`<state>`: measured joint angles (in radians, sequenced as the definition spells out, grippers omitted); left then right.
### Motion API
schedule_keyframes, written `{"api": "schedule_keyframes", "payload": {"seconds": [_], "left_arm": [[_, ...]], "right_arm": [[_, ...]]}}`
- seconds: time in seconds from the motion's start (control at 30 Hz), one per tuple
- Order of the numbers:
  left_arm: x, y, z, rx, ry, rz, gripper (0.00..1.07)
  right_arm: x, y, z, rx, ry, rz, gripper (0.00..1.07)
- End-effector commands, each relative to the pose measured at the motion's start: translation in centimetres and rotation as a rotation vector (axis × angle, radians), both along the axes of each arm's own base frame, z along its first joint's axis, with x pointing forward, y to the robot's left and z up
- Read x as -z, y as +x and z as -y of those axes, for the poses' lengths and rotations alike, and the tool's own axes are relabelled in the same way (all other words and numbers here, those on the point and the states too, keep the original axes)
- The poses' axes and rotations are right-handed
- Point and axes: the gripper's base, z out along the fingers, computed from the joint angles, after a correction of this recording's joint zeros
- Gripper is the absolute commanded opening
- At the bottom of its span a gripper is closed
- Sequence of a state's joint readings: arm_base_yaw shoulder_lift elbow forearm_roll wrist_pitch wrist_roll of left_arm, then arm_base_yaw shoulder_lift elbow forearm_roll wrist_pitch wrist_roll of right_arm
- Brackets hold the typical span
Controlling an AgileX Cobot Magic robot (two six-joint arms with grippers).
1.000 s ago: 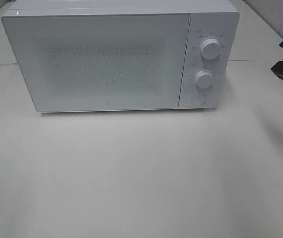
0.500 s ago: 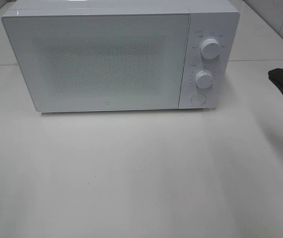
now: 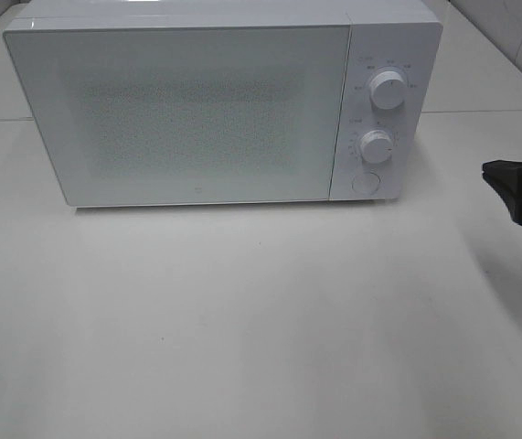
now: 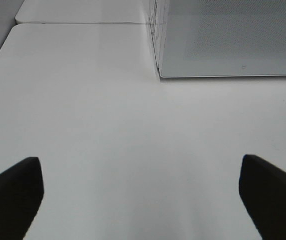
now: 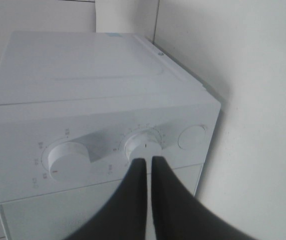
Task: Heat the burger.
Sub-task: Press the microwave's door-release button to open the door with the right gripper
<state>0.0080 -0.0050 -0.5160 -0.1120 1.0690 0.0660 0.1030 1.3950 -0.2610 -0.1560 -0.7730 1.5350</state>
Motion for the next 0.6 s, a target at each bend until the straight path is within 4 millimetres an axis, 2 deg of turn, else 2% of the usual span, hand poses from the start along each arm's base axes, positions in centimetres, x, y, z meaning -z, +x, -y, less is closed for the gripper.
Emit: {"api": "schedule_keyframes", "payload": {"seconds": [0.03,0.2,0.4,0.6], "left_arm": [[0.0,-0.2,0.0,-0.004,-0.008,0.011,0.98],[0.0,-0.2,0.0,-0.004,-0.008,0.011,0.98],[0.0,-0.2,0.0,-0.004,-0.008,0.011,0.98],[0.0,-0.2,0.0,-0.004,-0.008,0.011,0.98]], "right_arm": [[0.2,-0.3,-1.1,0.000,0.001,-0.021,0.00],[0.5,-0.5,-2.0,0.001,0.007,-0.042,0.01],[2.3,-0.6,-4.2,-0.022,0.036,-0.094,0.01],[3.9,-0.4,-4.8,0.016,0.052,-0.123,0.01]]}}
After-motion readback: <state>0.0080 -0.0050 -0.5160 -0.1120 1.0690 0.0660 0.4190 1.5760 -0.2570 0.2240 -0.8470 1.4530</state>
